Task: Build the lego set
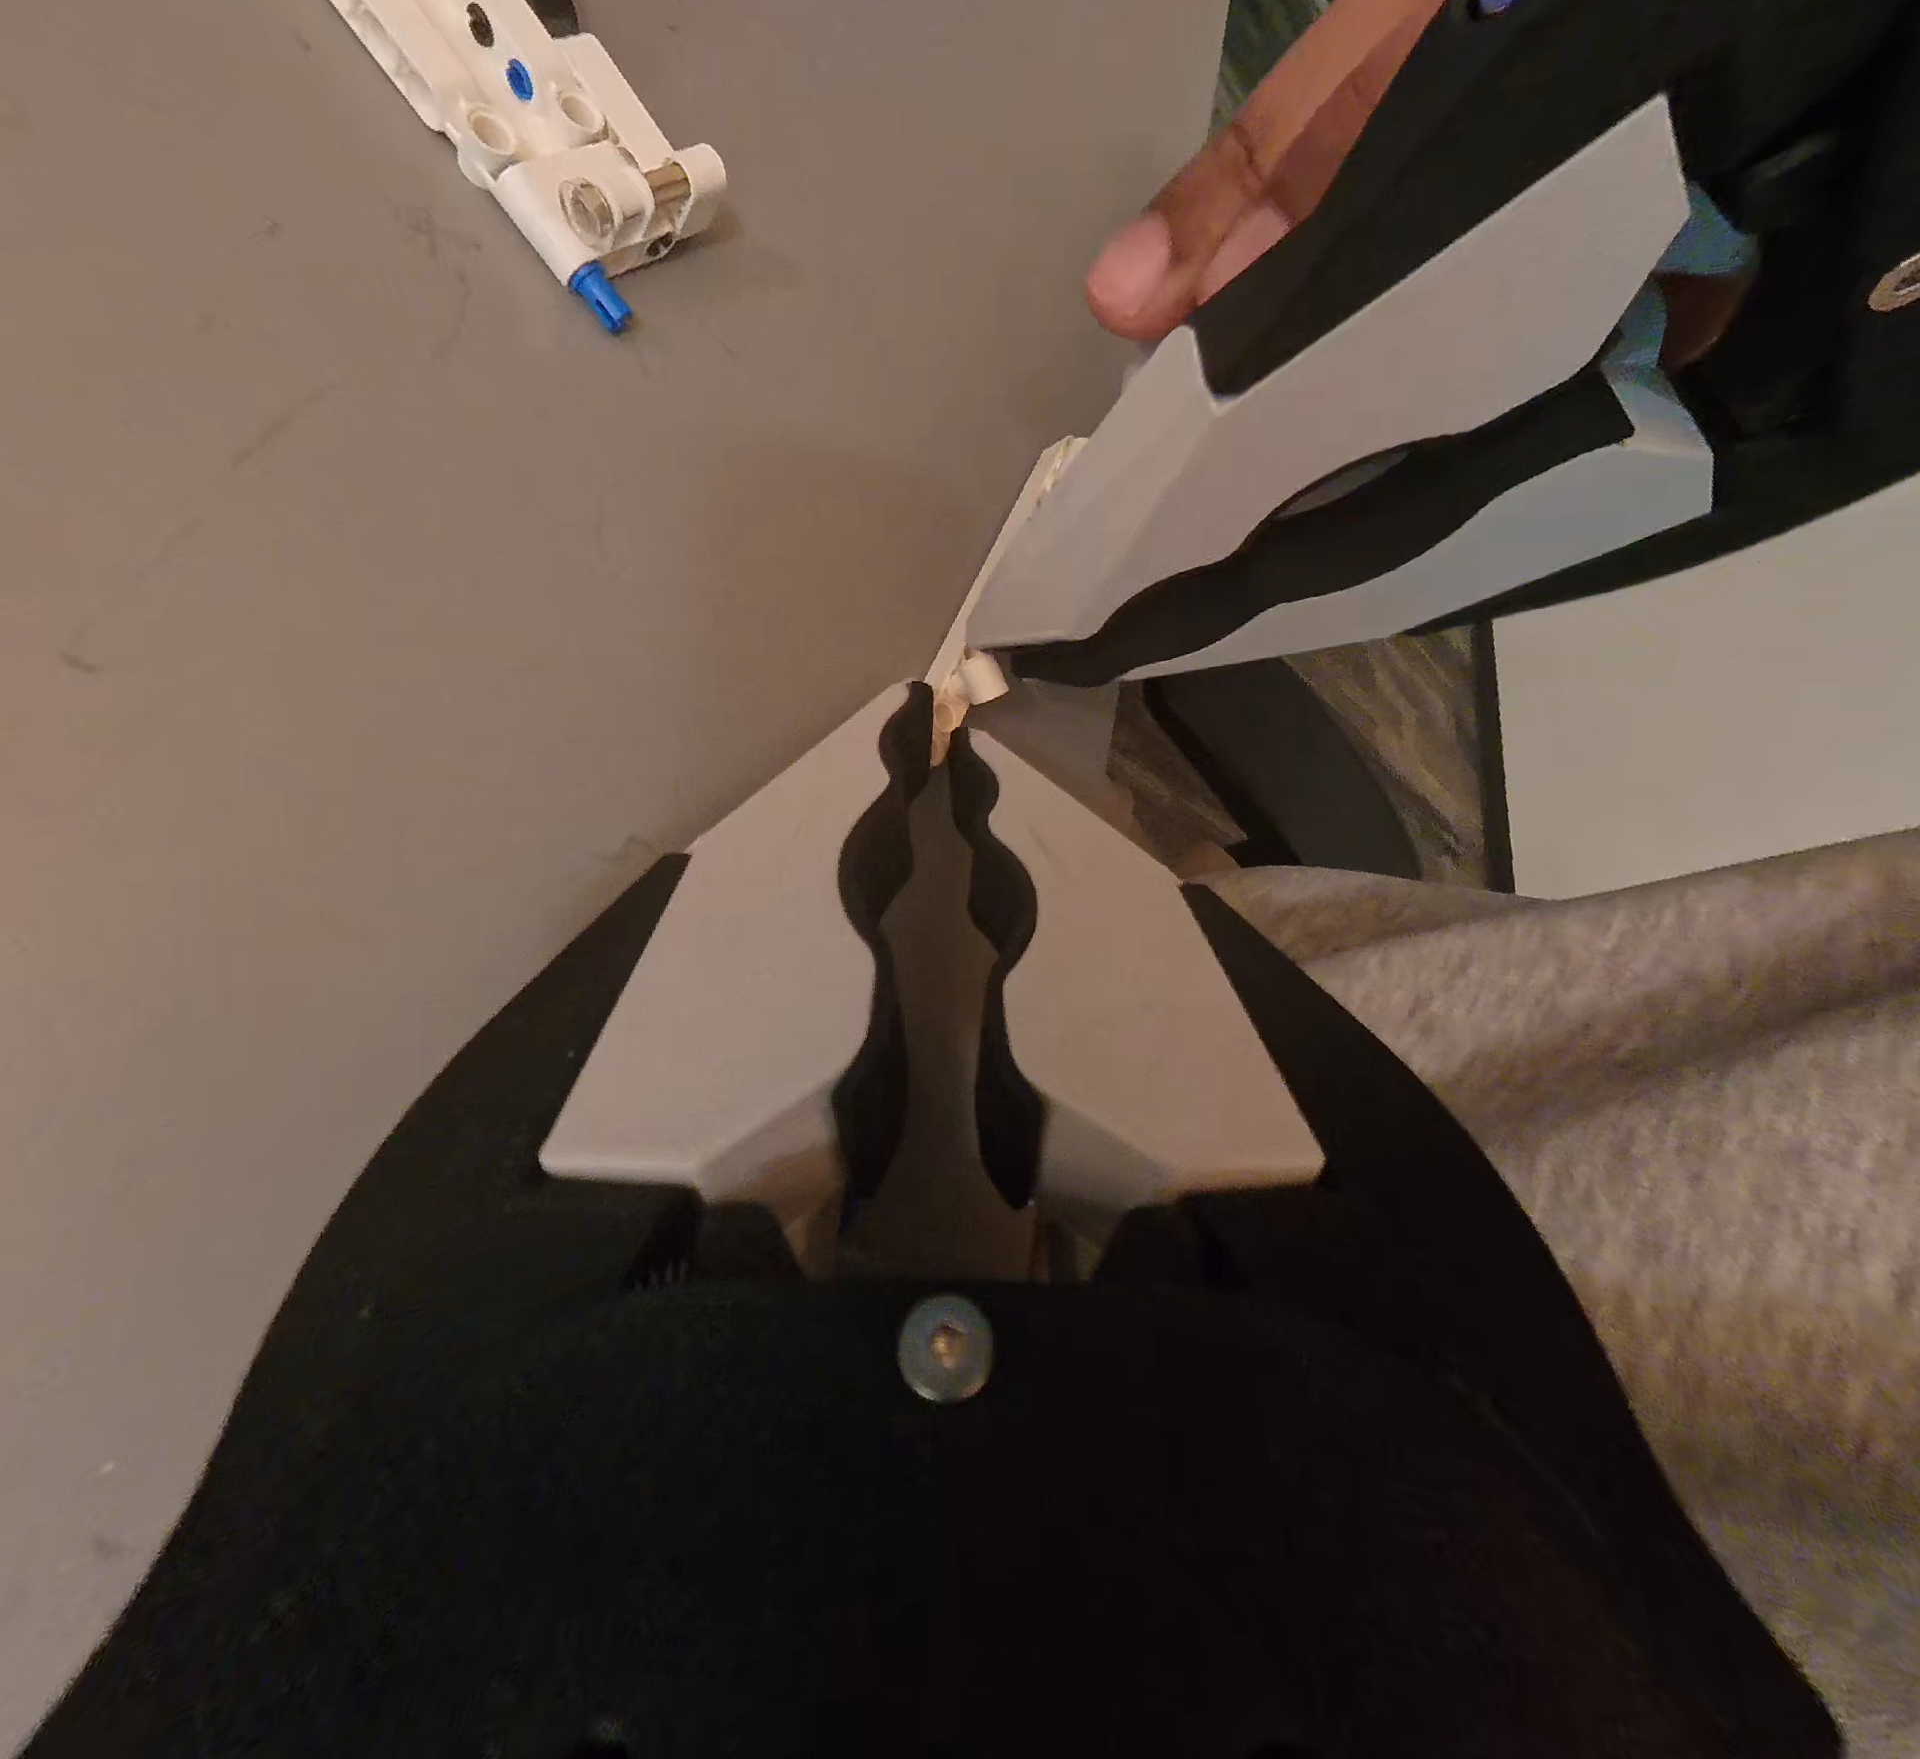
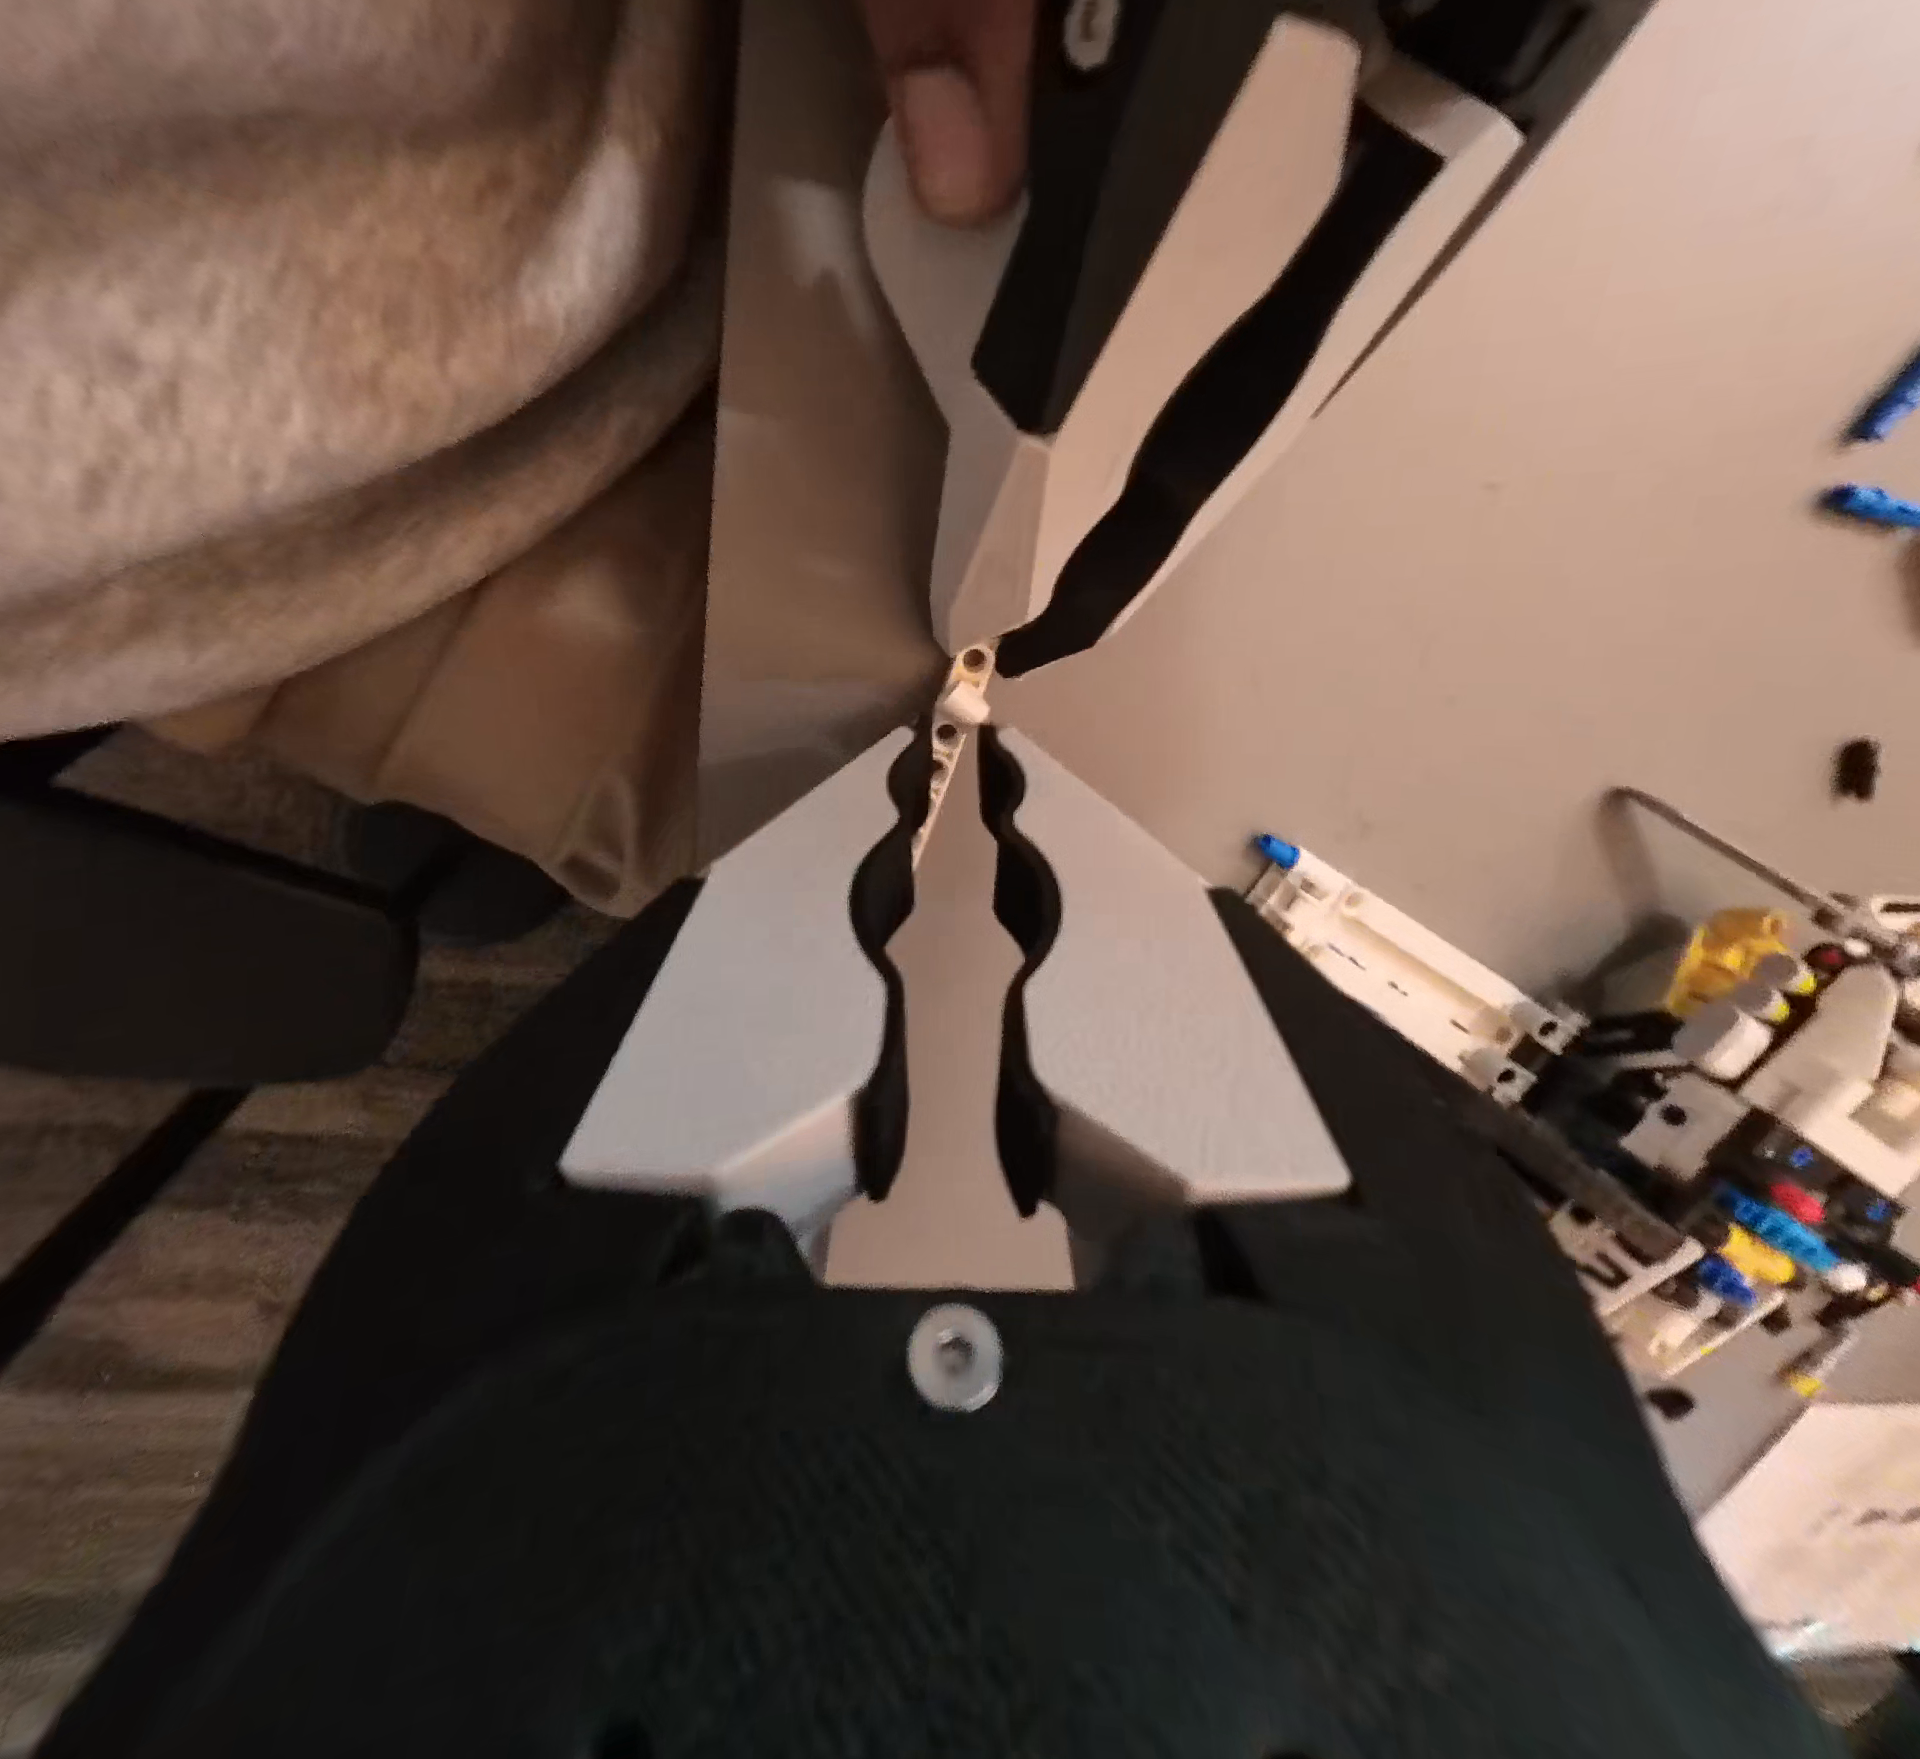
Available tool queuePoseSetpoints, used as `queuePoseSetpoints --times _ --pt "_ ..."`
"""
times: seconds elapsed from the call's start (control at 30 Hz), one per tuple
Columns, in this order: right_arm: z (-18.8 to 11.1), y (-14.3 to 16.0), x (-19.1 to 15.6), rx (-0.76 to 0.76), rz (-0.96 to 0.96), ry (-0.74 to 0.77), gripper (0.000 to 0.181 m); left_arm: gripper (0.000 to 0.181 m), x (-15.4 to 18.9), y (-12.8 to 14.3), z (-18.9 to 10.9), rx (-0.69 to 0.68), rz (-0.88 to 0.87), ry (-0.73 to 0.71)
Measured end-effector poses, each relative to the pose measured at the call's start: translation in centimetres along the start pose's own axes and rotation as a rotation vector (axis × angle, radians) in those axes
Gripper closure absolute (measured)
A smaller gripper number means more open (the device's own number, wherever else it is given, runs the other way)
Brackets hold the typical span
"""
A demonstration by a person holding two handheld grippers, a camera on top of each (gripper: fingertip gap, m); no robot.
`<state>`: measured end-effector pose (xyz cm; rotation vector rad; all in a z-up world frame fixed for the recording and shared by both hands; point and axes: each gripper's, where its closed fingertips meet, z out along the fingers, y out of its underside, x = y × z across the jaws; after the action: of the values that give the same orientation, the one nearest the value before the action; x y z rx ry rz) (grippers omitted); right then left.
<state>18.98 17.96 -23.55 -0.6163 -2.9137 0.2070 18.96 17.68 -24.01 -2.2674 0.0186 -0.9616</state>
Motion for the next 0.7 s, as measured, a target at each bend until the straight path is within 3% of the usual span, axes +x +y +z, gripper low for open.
queuePoseSetpoints --times 0.33,0.7 --pt "0.31 -0.33 -0.17 -0.019 -0.093 -0.081 0.174 0.179 0.1 0.05 0.04 -0.005 -0.01 0.017" --pt "0.56 -0.15 -0.13 -0.045 0.223 -0.049 0.176 0.179 0.04 0.04 0.06 -0.004 -0.008 0.01"
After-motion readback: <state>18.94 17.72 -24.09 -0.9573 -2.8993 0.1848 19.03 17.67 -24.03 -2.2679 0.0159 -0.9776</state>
